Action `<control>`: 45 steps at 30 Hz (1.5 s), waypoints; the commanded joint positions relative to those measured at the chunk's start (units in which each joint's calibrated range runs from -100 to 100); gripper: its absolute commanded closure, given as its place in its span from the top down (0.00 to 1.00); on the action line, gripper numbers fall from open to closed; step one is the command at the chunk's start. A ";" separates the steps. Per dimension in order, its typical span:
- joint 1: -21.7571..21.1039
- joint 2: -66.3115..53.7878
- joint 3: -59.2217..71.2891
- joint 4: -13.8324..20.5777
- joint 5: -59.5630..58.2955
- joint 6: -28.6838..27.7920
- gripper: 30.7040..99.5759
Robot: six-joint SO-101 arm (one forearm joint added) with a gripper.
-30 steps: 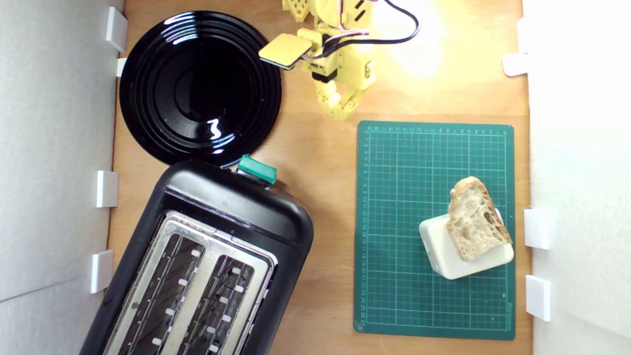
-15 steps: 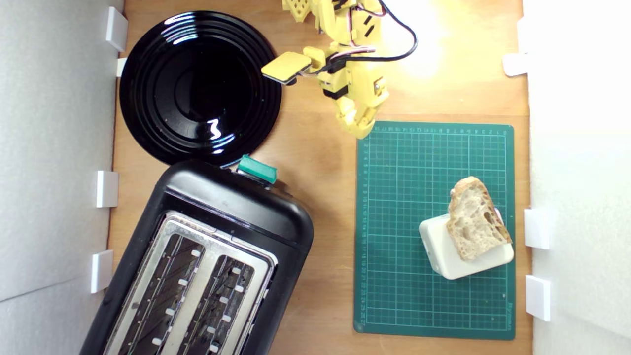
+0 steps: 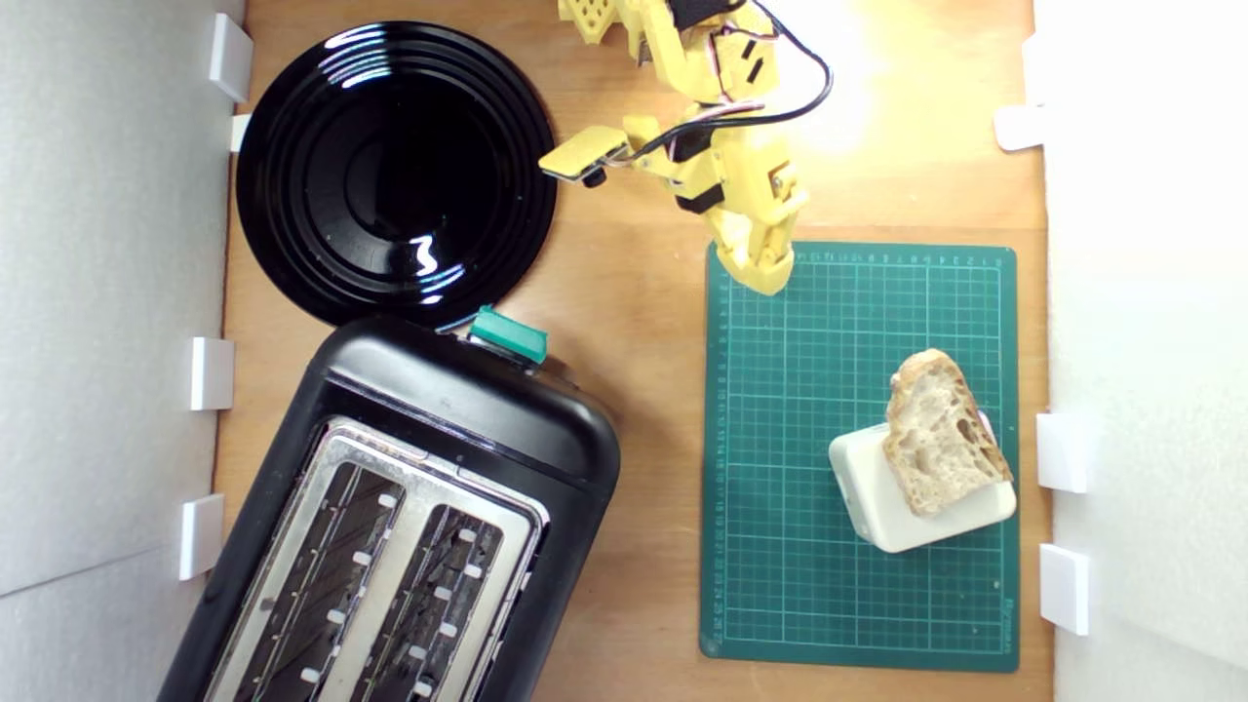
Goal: Pick bread and place in toaster
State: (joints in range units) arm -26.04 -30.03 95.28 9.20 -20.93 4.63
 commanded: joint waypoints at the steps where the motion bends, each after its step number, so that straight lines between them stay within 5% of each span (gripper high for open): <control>1: -0.87 5.90 -2.82 0.41 -10.89 -1.20 0.01; 8: -5.63 11.64 -3.18 -0.40 -19.77 -1.36 0.01; 16: -6.43 23.04 -14.62 0.32 -20.45 -6.02 0.02; 26: -9.98 28.28 -17.62 0.60 -23.95 -2.62 0.36; 29: -10.62 28.37 -17.16 2.23 -23.86 1.88 0.38; 35: -10.46 28.28 -17.35 1.68 -23.95 1.10 0.41; 45: -10.14 28.28 -17.25 1.68 -24.12 0.68 0.81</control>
State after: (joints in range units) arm -36.11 -1.39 80.12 10.97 -42.63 5.56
